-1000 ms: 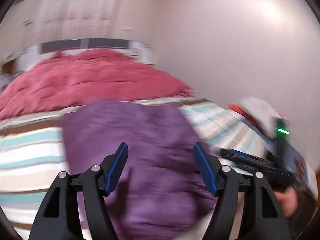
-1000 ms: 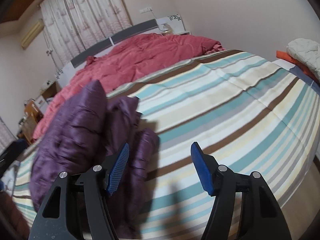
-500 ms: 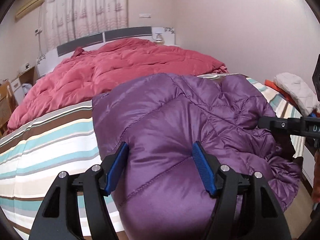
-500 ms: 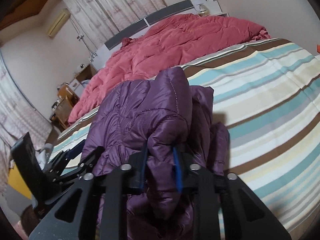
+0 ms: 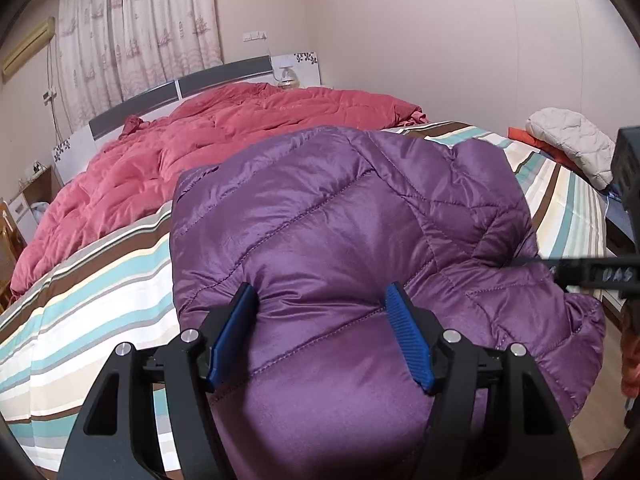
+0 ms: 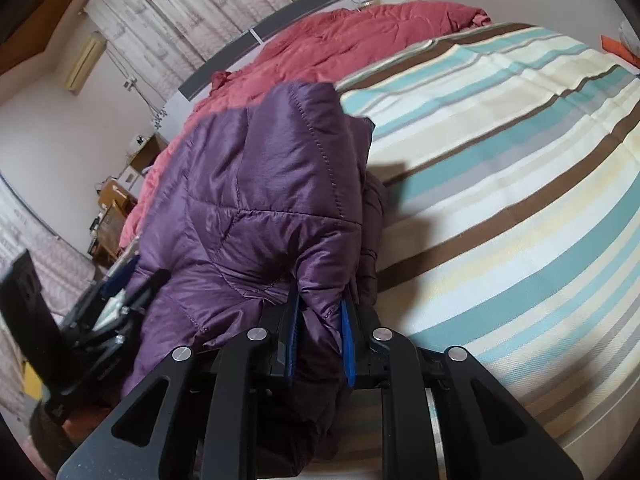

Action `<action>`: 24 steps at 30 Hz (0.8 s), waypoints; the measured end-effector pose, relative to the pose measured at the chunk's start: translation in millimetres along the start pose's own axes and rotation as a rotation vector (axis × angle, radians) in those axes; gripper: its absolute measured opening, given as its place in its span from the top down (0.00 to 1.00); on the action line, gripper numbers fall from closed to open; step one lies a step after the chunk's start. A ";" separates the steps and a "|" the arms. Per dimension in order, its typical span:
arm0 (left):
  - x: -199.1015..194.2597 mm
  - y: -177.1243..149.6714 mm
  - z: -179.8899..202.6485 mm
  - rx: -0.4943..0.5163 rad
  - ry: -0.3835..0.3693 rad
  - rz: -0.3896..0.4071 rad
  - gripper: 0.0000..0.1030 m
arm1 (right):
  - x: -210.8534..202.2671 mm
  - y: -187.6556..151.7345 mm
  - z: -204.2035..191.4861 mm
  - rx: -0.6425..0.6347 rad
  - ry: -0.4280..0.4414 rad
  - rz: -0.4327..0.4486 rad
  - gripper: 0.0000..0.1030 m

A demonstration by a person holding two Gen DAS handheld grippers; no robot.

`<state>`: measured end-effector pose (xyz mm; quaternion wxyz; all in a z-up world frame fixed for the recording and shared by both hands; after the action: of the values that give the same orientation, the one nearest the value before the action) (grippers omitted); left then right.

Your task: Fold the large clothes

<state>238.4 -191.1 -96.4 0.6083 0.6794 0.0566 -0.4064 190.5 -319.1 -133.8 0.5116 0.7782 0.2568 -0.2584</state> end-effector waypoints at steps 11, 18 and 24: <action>2.2 1.2 -1.2 -0.037 0.016 0.003 0.35 | -27.3 76.0 -47.7 -0.204 -0.131 0.185 0.58; 6.1 2.1 -3.6 -0.070 0.029 -0.028 0.34 | 30.7 77.4 -44.0 -0.254 -0.214 0.073 0.70; 15.5 2.6 -5.2 -0.101 0.034 -0.050 0.33 | 67.2 66.5 -25.8 -0.249 -0.188 0.010 0.71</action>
<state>252.7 -193.7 -104.4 0.6304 0.6530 0.1046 -0.4064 287.6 -308.9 -125.5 0.6273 0.6824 0.2338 -0.2937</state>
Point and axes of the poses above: each gripper's, at about its wrist camera, not at the fingertips, and x roughly the way its jaws point, z to its right, y to its top, the point moved 7 cm from there along x, roughly the way its jaws point, and after that the axes turned 13 degrees about -x, right-handed, at the moved point
